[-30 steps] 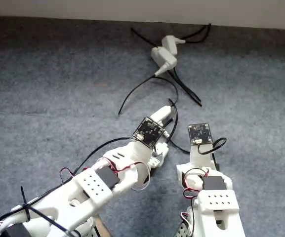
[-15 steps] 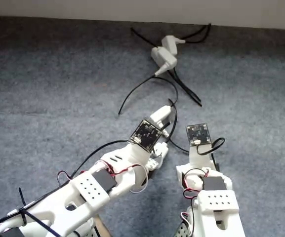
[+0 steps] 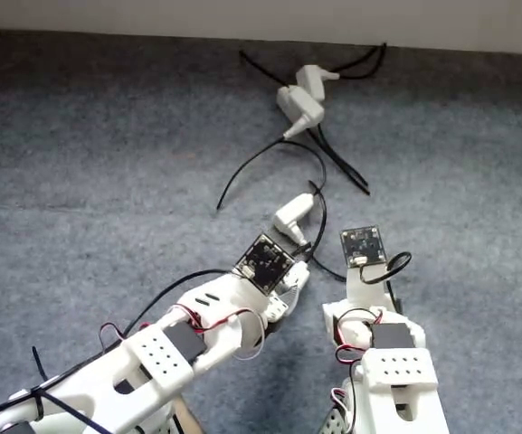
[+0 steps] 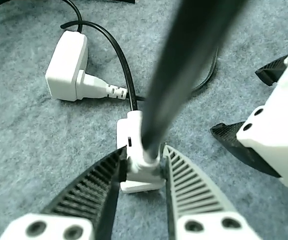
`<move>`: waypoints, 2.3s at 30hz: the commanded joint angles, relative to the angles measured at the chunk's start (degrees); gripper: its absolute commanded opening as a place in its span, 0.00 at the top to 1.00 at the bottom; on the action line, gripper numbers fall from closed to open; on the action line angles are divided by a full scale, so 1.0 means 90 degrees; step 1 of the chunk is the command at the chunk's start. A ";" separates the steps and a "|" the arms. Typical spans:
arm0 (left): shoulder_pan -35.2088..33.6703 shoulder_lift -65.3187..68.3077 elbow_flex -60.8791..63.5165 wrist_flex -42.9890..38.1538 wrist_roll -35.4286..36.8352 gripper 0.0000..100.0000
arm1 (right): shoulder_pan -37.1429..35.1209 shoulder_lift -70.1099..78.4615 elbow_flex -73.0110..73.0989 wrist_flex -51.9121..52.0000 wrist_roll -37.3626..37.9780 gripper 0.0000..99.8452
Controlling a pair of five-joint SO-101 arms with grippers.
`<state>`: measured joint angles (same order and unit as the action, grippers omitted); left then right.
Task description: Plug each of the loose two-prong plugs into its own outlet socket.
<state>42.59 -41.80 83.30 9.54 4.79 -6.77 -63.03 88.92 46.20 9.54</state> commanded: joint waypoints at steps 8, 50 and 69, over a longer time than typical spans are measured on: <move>0.0112 0.0024 0.0161 -0.0059 -0.0313 0.99 | -0.0073 -0.0083 -0.0015 -0.0112 0.0098 0.66; -0.0855 -0.0034 0.0620 -0.0381 0.0586 0.99 | -0.0200 -0.0063 -0.0005 -0.0230 0.0088 0.66; -0.0024 -0.0034 0.0747 -0.0381 0.1133 0.99 | -0.0200 -0.0073 -0.0005 -0.0220 0.0078 0.66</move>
<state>37.85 -41.89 89.71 6.11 14.20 -7.91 -63.03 89.27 45.05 9.89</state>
